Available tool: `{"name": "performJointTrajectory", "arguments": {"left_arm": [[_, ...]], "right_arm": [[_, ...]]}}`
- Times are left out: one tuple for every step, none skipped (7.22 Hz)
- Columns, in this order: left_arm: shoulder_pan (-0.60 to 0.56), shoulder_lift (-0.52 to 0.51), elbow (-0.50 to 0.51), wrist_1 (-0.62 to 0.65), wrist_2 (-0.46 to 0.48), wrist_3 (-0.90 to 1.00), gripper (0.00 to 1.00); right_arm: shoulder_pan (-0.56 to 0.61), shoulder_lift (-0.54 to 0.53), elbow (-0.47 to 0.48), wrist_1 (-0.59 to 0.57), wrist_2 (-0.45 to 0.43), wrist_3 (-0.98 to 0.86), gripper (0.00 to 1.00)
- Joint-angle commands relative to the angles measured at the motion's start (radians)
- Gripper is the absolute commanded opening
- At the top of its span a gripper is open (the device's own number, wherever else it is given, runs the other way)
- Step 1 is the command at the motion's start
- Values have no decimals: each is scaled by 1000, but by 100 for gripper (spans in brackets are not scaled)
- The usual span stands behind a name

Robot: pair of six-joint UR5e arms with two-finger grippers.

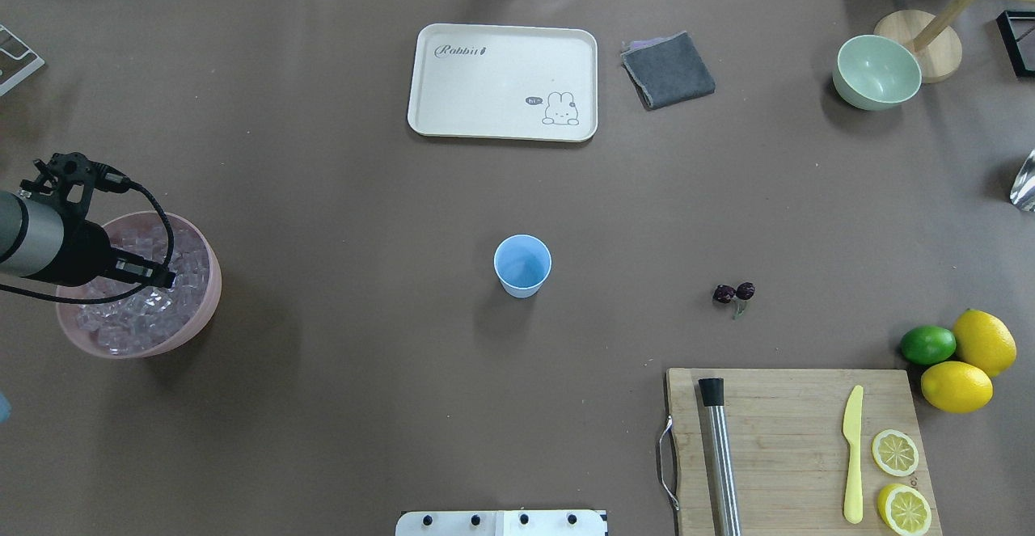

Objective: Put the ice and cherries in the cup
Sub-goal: 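Lift the ice cube out of the bowl with the left gripper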

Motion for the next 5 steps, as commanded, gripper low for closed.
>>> {"name": "performJointTrajectory", "arguments": {"left_arm": [[-56,21,-77,0,-15,0,0],[-67,3,-91,1,-17,-3,0],[-77,-59,-100,1,-27,-7,0],[-82,-145,-86,0,-61,-91,0],[-72,-269,-73,4,-60,-260,0]], "right_arm": [[2,0,10,0,4,1,100],[2,2,15,-1,4,1,100],[1,2,13,-2,4,3,100],[1,3,13,-2,7,3,100],[1,15,9,-3,10,3,100]]}}
